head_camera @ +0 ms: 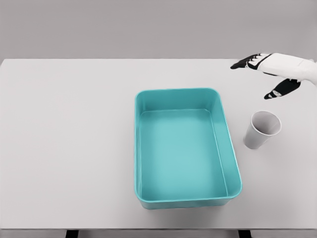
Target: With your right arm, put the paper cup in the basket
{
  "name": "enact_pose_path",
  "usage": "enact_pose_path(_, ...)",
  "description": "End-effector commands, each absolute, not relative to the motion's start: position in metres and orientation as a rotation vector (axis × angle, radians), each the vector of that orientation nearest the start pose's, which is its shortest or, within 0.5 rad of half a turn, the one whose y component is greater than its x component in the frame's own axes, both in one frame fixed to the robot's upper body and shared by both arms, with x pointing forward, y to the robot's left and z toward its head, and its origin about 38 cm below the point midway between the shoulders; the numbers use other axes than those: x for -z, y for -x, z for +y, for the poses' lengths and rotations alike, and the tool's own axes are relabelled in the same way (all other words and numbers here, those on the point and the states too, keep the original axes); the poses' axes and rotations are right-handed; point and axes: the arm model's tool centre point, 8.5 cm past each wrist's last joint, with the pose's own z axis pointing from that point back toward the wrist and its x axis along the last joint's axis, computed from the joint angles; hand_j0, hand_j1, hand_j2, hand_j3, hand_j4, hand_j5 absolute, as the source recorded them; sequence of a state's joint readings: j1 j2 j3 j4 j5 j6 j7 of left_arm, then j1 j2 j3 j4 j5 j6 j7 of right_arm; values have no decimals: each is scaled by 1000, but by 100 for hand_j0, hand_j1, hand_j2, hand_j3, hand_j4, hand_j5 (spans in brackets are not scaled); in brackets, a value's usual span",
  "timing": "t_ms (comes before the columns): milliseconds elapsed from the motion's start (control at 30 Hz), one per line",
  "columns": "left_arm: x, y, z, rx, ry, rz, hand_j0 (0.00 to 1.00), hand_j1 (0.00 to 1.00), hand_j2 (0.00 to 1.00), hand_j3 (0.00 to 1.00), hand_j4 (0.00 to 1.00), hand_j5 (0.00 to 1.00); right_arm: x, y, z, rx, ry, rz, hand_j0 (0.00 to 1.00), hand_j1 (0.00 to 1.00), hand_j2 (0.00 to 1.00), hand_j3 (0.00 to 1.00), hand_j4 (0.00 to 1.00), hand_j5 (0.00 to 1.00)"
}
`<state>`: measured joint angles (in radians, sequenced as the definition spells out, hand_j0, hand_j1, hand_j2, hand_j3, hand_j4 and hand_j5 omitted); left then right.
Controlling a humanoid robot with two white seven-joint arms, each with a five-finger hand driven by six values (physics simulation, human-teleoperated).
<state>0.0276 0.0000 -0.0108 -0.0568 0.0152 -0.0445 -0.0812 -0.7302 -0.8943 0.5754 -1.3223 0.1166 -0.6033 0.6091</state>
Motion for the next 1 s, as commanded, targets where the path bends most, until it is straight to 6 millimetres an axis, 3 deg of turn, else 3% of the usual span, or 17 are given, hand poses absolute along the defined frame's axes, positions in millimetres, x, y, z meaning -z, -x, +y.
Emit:
enact_pose_path(0, 263, -7, 265, 2, -5, -74, 100, 100, 100, 100, 100, 100, -265, -450, -361, -1877, 349, -1463, 100, 100, 100, 100, 100, 100)
enact_pose_path(67, 263, -7, 265, 2, -5, -74, 100, 100, 100, 100, 100, 100, -267, -450, -361, -1876, 351, -1466, 100, 100, 100, 100, 100, 100)
enact_pose_path(233, 263, -7, 265, 2, -5, -74, 100, 100, 100, 100, 100, 100, -287, -435, -411, -1889, 462, -1335, 100, 100, 100, 100, 100, 100)
enact_pose_path(367, 263, -7, 265, 2, -5, -74, 100, 100, 100, 100, 100, 100, -298, -427, -430, -1881, 500, -1296, 100, 100, 100, 100, 100, 100)
enact_pose_path(433, 263, -7, 265, 2, -5, -74, 100, 100, 100, 100, 100, 100, -298, -423, -438, -1759, 506, -1414, 100, 100, 100, 100, 100, 100)
enact_pose_path(533, 263, -7, 265, 2, -5, -74, 100, 100, 100, 100, 100, 100, -270, -401, -460, -1485, 428, -1548, 100, 100, 100, 100, 100, 100)
enact_pose_path(633, 263, -7, 265, 2, -5, -74, 100, 100, 100, 100, 100, 100, -241, -382, -474, -1255, 261, -1569, 100, 100, 100, 100, 100, 100)
enact_pose_path(833, 263, -7, 265, 2, -5, -74, 100, 100, 100, 100, 100, 100, -191, -356, -487, -1050, 250, -1545, 100, 100, 100, 100, 100, 100)
enact_pose_path(967, 263, -7, 265, 2, -5, -74, 100, 100, 100, 100, 100, 100, -169, -348, -481, -1013, 218, -1530, 100, 100, 100, 100, 100, 100)
